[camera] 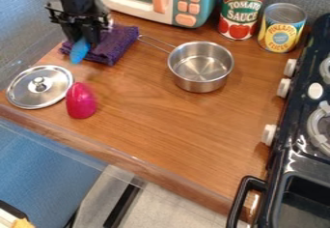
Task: Take the blue spoon and put it above the purple towel
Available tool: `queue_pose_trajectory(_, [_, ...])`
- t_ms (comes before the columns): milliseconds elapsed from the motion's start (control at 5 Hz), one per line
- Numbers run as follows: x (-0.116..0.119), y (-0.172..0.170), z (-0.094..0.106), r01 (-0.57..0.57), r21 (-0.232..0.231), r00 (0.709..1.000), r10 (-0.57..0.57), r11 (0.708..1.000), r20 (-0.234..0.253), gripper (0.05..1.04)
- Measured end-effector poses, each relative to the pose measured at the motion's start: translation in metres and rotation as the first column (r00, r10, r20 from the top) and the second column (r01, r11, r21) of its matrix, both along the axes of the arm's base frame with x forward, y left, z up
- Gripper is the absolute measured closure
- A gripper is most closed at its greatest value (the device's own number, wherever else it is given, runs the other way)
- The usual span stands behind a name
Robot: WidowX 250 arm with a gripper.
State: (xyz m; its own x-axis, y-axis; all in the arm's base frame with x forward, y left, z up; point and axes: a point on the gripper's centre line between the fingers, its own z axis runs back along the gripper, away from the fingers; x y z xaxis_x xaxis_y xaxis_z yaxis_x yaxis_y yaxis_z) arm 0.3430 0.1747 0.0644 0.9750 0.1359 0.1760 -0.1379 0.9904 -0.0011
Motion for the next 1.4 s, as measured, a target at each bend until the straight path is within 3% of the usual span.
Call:
queue_pose_trajectory(400, [0.024, 0.012, -0.004, 0.015, 0.011, 1.0, -0.015, 1.0, -0.001, 0.678])
queue_pose_trajectory(600, [0.028, 0.011, -0.006, 0.015, 0.007, 1.0, -0.015, 1.0, -0.004, 0.615])
queue_pose_trajectory(800, [0.031, 0.008, -0.003, 0.021, 0.007, 1.0, -0.021, 1.0, -0.008, 0.308])
queue_pose_trajectory(1000, [0.033, 0.002, 0.003, 0.07, 0.004, 0.997, -0.07, 0.998, -0.025, 0.083])
queue_pose_trajectory(1400, [0.033, -0.009, 0.045, 0.175, -0.002, 0.984, -0.175, 0.985, -0.014, 0.082])
